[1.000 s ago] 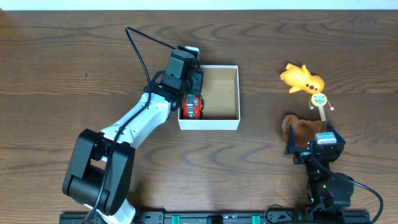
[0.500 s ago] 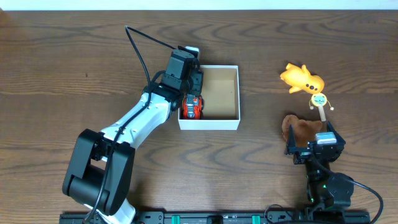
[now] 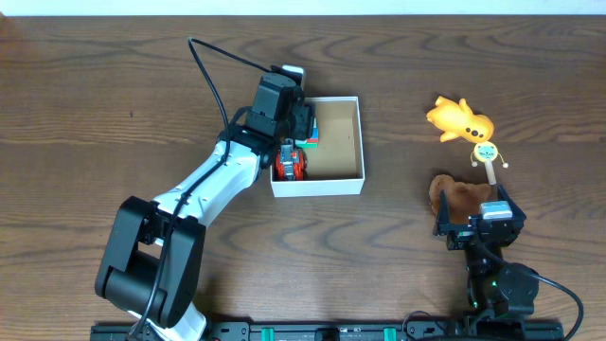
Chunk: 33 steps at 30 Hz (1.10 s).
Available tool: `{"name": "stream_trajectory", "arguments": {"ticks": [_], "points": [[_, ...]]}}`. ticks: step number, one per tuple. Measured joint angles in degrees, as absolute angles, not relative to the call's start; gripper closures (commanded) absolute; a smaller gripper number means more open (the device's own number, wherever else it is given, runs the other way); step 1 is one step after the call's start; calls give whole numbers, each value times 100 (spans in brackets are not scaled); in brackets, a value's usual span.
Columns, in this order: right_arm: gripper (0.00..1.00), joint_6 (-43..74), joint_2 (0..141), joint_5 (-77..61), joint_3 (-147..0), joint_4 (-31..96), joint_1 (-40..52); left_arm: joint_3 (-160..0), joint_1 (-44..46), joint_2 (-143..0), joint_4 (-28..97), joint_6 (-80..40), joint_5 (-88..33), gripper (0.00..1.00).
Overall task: Pack container
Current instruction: 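Lower the colour cube into the box beside the truck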
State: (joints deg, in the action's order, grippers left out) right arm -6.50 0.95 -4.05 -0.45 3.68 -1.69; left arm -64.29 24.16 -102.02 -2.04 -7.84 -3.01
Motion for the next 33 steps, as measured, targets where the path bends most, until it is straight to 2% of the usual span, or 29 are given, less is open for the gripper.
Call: {"name": "stream_trajectory", "arguments": {"ticks": [8, 11, 16, 27, 33], "points": [[1, -650, 95, -405, -45, 366, -169, -6429, 2410, -10202, -510, -777, -615, 60], [1, -650, 95, -403, -45, 366, -169, -6429, 2412, -10202, -517, -928, -969, 61], [1, -650, 95, -405, -45, 366, -169, -6429, 2412, -10202, -497, -1367, -1232, 78], [1, -650, 95, -405, -45, 366, -169, -6429, 2429, -10202, 283, -1824, -1649, 78], [1, -650, 95, -405, -45, 366, -169, -6429, 2530, -10202, 305, -1828, -1662, 81]]}}
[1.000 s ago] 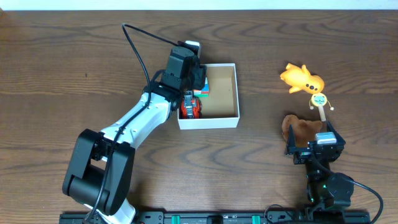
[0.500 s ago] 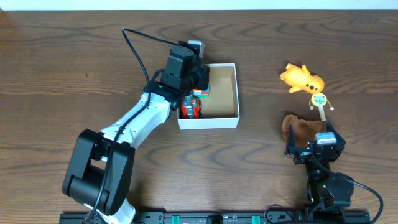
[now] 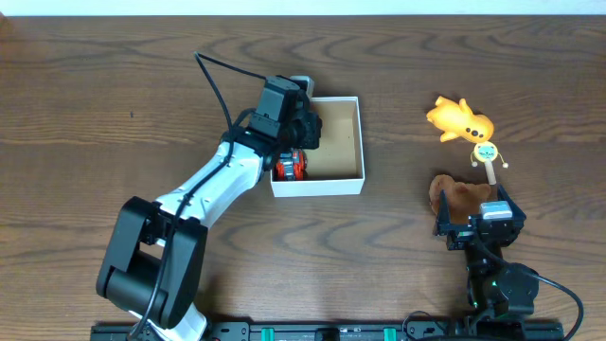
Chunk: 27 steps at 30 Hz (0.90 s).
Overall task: Pack container
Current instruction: 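Lower the colour cube into the box beside the truck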
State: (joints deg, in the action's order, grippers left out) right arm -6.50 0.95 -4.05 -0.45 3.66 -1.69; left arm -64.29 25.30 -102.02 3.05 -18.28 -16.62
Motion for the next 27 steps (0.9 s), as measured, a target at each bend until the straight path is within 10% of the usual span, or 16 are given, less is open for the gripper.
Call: {"name": "stream_trajectory", "arguments": {"ticks": [27], "points": [[1, -650, 95, -405, -45, 366, -169, -6434, 2637, -10975, -545, -1824, -1938, 91]]}}
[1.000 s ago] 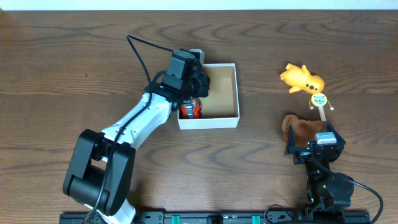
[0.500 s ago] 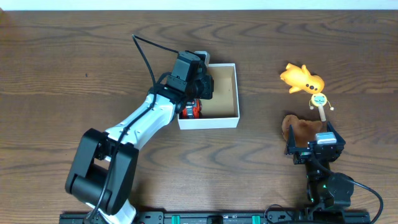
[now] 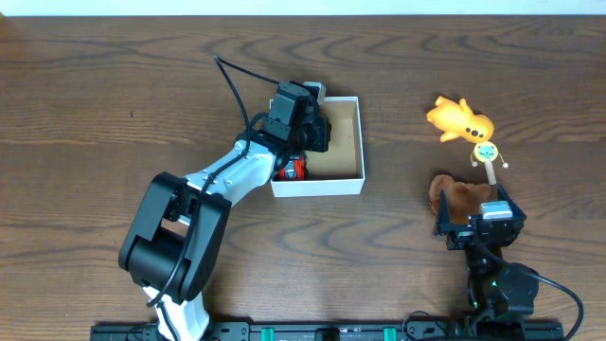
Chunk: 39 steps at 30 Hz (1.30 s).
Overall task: Pack container
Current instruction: 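Lower the colour cube into the box beside the truck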
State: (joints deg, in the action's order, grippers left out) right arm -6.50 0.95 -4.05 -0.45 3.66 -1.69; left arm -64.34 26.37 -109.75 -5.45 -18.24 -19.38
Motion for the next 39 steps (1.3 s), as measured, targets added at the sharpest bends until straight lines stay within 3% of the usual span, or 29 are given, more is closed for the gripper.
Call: {"name": "stream_trajectory", "arguments": {"ticks": [12, 23, 39], "points": [[1, -650, 95, -405, -45, 366, -169, -6447, 2648, -10969, -414, -1599, -1763, 93], [1, -650, 95, -405, -45, 366, -169, -6595, 2648, -10877, 491, -1061, -1389, 93], [1, -650, 95, -403, -45, 366, -169, -7052, 2648, -10875, 521, -714, -377, 93]]}}
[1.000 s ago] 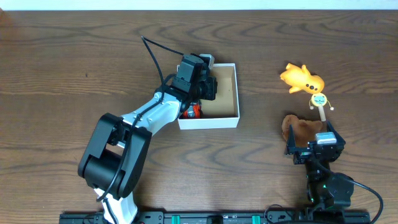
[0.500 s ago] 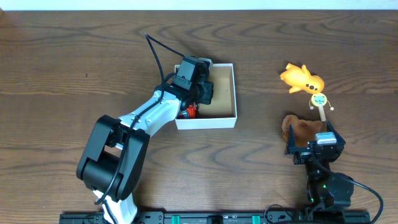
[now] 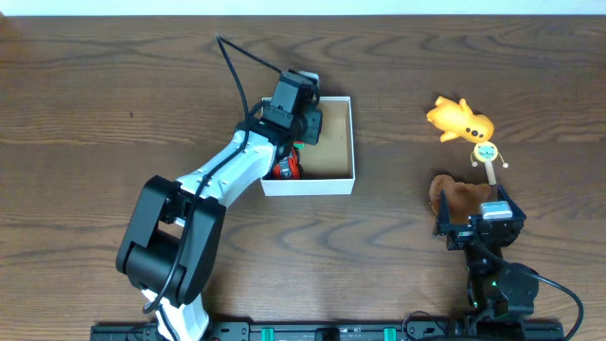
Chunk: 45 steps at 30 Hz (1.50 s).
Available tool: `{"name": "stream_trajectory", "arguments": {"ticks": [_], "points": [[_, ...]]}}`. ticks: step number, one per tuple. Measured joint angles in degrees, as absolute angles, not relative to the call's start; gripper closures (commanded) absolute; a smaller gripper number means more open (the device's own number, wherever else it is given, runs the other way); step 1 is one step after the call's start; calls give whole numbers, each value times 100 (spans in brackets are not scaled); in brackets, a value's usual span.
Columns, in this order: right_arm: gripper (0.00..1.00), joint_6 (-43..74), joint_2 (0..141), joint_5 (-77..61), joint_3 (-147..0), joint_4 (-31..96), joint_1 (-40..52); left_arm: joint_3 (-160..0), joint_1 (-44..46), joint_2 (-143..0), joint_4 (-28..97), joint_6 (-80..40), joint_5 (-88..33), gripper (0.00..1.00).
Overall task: Pack container
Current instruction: 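Lower the colour cube into the box beside the truck, then open the left gripper to release the cube in the box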
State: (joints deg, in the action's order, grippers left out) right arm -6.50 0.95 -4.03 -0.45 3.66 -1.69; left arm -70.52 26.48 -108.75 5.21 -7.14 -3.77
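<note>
A white open box (image 3: pixel 337 182) lies left of the table's middle. My left gripper (image 3: pixel 308 123) reaches down into its far left part; the wrist hides its fingers, so their state and anything between them stay unseen. A red toy car (image 3: pixel 287 169) lies in the box at its left wall, partly under the arm. Outside, on the right, are an orange plush animal (image 3: pixel 461 119), a small round-faced figure on a stick (image 3: pixel 487 153) and a brown soft thing (image 3: pixel 459 196). My right gripper (image 3: pixel 478 220) rests at the brown thing's near edge, jaws spread.
The left arm's black cable (image 3: pixel 237 76) arcs over the table behind the box. Both arm bases stand at the near edge. Bare wooden table (image 3: pixel 114 114) surrounds the box.
The white box now sits a little further left, and the left gripper inside it is slightly further left and back. The right arm and the loose toys have not moved.
At first the left gripper stood at the box's left wall with a green thing beside it and the red car below. It then reached further into the box's far left corner. By now the box has shifted leftward; the right side is unchanged throughout.
</note>
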Motion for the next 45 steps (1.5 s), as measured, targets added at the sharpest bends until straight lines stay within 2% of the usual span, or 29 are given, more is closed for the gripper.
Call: {"name": "stream_trajectory", "arguments": {"ticks": [25, 45], "points": [[1, -650, 95, -405, -45, 366, -169, -7098, 2989, -10875, 1037, 252, -556, 94], [1, -650, 95, -405, -45, 366, -169, -7098, 2989, -10877, 1315, 637, -121, 94]]}}
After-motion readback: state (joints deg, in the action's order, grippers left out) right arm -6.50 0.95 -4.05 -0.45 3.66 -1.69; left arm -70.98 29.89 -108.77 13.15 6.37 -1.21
